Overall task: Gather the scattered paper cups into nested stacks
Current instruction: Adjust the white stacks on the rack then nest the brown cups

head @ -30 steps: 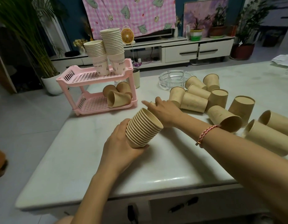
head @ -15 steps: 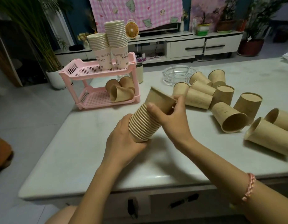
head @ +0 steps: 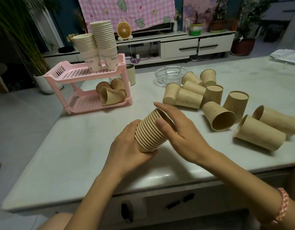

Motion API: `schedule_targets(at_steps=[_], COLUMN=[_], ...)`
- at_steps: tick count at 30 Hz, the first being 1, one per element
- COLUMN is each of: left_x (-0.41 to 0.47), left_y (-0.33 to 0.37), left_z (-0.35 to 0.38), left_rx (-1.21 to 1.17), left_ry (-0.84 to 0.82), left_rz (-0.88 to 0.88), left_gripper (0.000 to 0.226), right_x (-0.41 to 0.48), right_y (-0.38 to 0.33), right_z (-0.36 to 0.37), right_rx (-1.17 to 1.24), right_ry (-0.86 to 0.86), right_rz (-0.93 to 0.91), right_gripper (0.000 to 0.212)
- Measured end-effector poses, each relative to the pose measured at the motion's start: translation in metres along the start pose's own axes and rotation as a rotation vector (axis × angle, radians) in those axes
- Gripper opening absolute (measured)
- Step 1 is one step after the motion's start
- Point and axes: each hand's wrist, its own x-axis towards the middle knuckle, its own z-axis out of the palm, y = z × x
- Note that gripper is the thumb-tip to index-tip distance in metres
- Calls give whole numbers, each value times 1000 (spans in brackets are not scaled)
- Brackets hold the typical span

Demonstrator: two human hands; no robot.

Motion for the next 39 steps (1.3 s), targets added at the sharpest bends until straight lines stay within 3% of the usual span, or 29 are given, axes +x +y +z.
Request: schedule_targets(at_steps=[3,5,7,10,14,17,20,23,26,28,30,32,35,39], left_x=[0,1,1,1,2,2,1,2,4,4,4,4,2,-1], left_y=[8,9,8,9,10,9,7,3,-6,-9,-8,-6,-5,-7], left_z=[3,3,5,7,9,9,8,4,0,0,1,2,5,4], left_rx=[-3,2,10,29,48,39,21,-7,-9,-11,-31,-59,-12,20], left_ry=[-35,-42,-46,-52,-44,-39,-42,-16,27,41,41,37,-5,-41], left_rz=[25,25,22,21,14,15,17,24,9,4,-8,-18,53,91], left_gripper=[65,64,66,67,69,70,72,74,79,81,82,82,81,79], right_x=[-4,-5,-7,-9,-9,-8,-4,0,6,13,16,11,1,-2], right_y=[22,41,59,61,62,60,58,49,38,34,31,29,24,19], right_z=[-31,-55,-74,-88,-94,-92,-91,-89,-83,-72,-57,-38,-16,-8], right_rx=[-77,-377,-689,-897,-1139,-1185,-1063,-701,-150,235,489,514,210,71], right_ry=[153,172,83,-105,-414,-465,-335,16,340,377,301,200,100,108], right_rz=[82,143,210,274,348,317,185,31,152,311,430,487,431,327], right_gripper=[46,41,35,20,37,43,43,29,22,22,24,23,22,23])
